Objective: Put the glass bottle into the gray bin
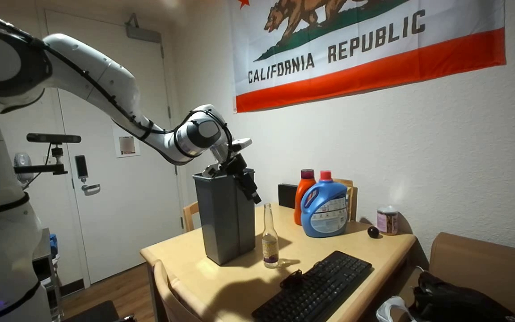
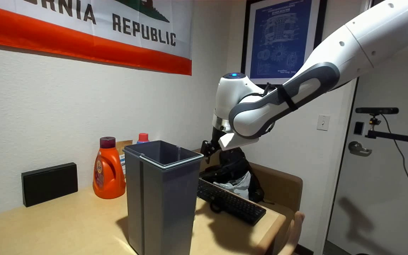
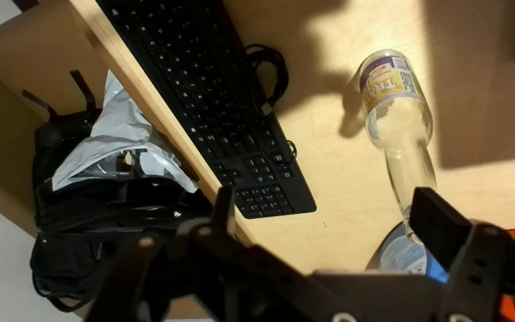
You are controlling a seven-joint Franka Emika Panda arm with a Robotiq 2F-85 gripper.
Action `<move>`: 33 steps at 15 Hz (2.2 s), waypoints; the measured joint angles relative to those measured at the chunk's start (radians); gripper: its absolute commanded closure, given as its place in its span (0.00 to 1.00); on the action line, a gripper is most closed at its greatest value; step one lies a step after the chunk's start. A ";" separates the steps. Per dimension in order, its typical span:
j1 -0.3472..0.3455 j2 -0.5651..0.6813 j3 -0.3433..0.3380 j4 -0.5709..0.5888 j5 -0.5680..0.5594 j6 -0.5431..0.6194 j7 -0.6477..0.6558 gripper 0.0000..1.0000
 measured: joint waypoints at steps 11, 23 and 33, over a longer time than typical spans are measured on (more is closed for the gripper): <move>0.112 0.178 -0.100 0.065 -0.302 0.136 0.018 0.00; 0.145 0.245 -0.115 0.070 -0.418 0.253 0.021 0.00; 0.119 0.321 -0.133 0.099 -0.432 0.410 0.010 0.00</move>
